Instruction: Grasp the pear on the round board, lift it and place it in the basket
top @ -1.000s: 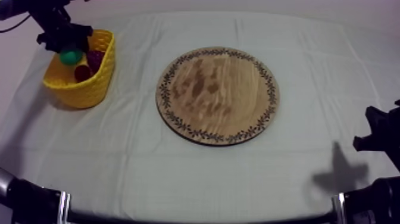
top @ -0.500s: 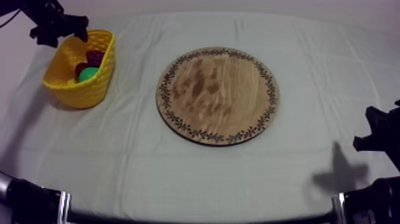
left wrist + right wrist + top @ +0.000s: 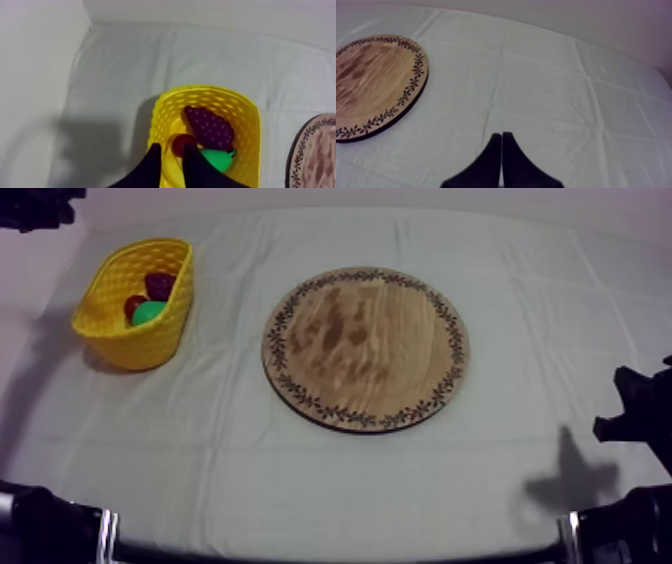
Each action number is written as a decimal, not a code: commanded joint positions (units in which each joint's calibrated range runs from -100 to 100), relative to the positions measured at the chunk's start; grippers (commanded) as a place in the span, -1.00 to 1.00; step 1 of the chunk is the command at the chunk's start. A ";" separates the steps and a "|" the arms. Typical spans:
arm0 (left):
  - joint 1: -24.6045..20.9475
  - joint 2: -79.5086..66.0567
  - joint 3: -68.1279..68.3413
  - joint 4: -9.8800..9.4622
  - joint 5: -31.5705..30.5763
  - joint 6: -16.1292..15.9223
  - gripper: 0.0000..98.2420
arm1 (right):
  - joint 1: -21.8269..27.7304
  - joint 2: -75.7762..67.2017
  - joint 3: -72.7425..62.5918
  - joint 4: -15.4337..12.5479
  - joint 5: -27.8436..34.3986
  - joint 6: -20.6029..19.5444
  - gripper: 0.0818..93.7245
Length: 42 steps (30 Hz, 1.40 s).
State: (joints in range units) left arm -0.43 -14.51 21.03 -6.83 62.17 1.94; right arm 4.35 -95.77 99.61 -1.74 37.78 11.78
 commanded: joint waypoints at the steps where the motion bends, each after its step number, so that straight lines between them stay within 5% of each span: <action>1: -0.40 -7.58 1.59 0.68 -0.28 -1.13 -0.80 | -0.05 0.01 0.05 0.01 -0.04 0.00 -0.99; 22: 0.29 -60.47 49.88 0.59 -28.38 1.20 -1.00 | 0.01 0.01 0.05 0.01 -0.04 0.01 -0.99; 42: 1.71 -84.09 77.04 -0.01 -34.13 -1.23 -1.00 | 0.01 0.01 0.05 0.01 -0.04 0.01 -0.99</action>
State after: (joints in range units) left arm 1.26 -98.07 97.44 -6.95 28.06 0.88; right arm 4.36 -95.77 99.61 -1.74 37.71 11.76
